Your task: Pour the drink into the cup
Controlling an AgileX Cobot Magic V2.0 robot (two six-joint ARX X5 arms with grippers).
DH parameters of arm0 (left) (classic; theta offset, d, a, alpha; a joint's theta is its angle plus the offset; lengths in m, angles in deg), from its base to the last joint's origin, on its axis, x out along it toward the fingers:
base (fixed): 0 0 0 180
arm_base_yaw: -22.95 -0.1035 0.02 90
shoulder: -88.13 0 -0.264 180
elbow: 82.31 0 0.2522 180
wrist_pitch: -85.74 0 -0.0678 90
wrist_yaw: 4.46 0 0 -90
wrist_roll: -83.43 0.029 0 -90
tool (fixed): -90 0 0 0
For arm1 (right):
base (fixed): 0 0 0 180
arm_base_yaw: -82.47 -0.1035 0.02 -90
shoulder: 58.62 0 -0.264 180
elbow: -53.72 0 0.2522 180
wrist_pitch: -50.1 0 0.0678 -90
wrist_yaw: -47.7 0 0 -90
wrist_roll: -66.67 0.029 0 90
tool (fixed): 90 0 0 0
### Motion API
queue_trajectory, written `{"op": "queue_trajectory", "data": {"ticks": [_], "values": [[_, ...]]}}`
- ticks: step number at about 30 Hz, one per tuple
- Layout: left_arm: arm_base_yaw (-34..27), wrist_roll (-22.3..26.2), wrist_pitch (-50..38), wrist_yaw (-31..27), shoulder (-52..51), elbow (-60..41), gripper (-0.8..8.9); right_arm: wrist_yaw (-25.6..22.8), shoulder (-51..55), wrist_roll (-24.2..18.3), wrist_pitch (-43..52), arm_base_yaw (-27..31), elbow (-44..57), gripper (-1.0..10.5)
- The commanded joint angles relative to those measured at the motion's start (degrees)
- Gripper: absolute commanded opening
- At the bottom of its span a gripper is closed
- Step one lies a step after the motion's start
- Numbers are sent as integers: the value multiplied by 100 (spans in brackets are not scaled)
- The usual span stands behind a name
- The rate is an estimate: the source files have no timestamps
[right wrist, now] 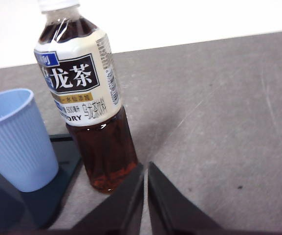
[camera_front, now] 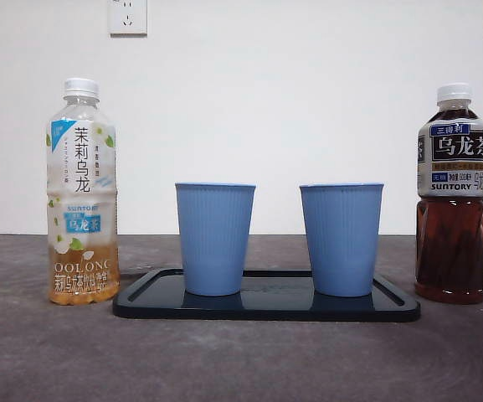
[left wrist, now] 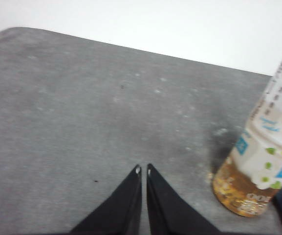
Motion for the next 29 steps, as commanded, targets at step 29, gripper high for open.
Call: {"op": "queue_trajectory", "data": {"ticks": [29], "values": [[516,-317,785,1416,2721,3689,15,1864,-2557,-162,-1749,-431,-3560,11]]}}
